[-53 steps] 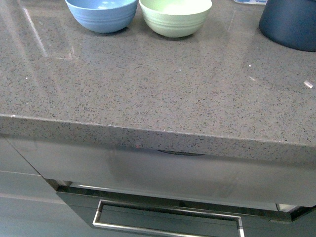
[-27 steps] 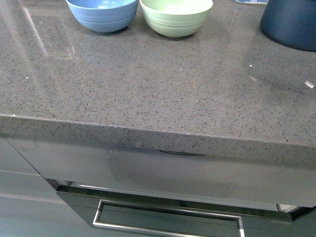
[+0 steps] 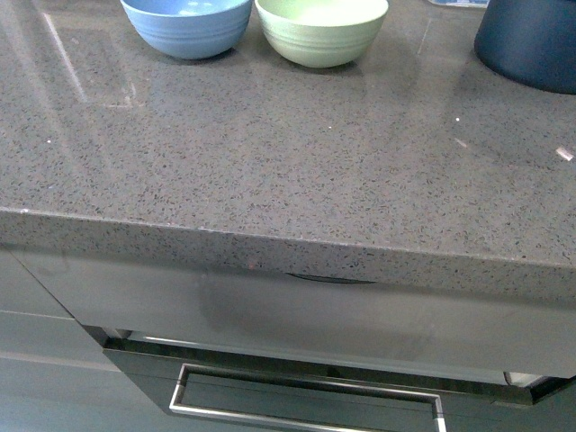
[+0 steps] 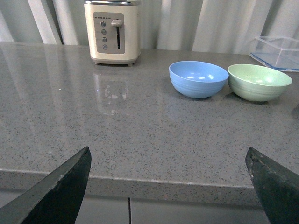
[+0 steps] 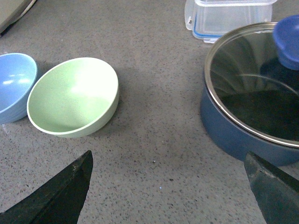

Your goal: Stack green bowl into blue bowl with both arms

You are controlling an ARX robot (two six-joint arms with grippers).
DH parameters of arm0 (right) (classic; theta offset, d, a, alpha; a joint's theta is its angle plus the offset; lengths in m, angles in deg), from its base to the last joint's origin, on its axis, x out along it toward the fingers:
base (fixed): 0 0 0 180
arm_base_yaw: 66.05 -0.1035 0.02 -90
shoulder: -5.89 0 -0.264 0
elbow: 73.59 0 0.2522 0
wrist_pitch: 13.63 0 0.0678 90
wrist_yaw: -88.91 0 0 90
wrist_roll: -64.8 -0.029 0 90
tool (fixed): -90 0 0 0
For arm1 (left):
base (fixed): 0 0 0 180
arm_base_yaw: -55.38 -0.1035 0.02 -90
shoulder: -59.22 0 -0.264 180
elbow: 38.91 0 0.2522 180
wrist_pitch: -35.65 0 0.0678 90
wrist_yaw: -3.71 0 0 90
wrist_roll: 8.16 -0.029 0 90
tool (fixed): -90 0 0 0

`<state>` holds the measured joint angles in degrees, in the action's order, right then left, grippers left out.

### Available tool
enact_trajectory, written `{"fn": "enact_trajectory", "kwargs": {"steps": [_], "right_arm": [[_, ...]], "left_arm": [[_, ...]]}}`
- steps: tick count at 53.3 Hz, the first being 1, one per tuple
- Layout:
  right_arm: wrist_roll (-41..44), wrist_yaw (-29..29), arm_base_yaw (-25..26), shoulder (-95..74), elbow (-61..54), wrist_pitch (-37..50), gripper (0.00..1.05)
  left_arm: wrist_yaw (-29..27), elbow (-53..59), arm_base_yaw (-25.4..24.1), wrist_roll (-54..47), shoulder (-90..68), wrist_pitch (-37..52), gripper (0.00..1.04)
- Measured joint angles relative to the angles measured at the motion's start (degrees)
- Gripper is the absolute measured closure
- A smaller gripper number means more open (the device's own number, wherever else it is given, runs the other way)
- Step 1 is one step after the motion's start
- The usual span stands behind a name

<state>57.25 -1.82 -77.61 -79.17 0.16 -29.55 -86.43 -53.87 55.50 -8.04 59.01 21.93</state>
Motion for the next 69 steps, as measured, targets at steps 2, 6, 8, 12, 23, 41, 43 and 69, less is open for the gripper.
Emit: {"fn": "enact_trajectory", "kwargs": {"steps": [2, 6, 8, 12, 23, 41, 43, 69], "right_arm": [[-0.5, 0.0, -0.8, -2.4, 2.0, -0.3, 0.1], [-0.4, 0.1, -1.9, -6.6, 5.6, -0.4, 0.1], [-0.5, 0.0, -2.4, -8.8, 7.7, -1.0, 0.1], [-0.8, 0.0, -2.7, -12.3, 11.3, -2.6, 0.1], [-1.4, 0.5, -2.6, -20.9, 22.1, -8.4, 0.1], [-1.3, 1.5, -3.5, -29.7, 33.7, -12.5, 0.1], [-1.3, 1.6, -3.7, -30.1, 34.1, -12.6, 0.1], [-1.2, 1.7, -5.4, -35.1, 36.8, -13.2, 0.1]], "left_arm": [[0.0, 0.0, 0.0, 0.0, 0.0, 0.0, 0.07], [0.0, 0.0, 0.0, 0.0, 0.0, 0.0, 0.07], [0.0, 0.0, 0.0, 0.0, 0.0, 0.0, 0.07], [0.0, 0.0, 0.0, 0.0, 0.0, 0.0, 0.07], [0.0, 0.0, 0.0, 0.0, 0.0, 0.0, 0.07], [0.0, 0.0, 0.0, 0.0, 0.0, 0.0, 0.07], [0.0, 0.0, 0.0, 0.0, 0.0, 0.0, 0.07], [0.0, 0.0, 0.0, 0.0, 0.0, 0.0, 0.07]]}}
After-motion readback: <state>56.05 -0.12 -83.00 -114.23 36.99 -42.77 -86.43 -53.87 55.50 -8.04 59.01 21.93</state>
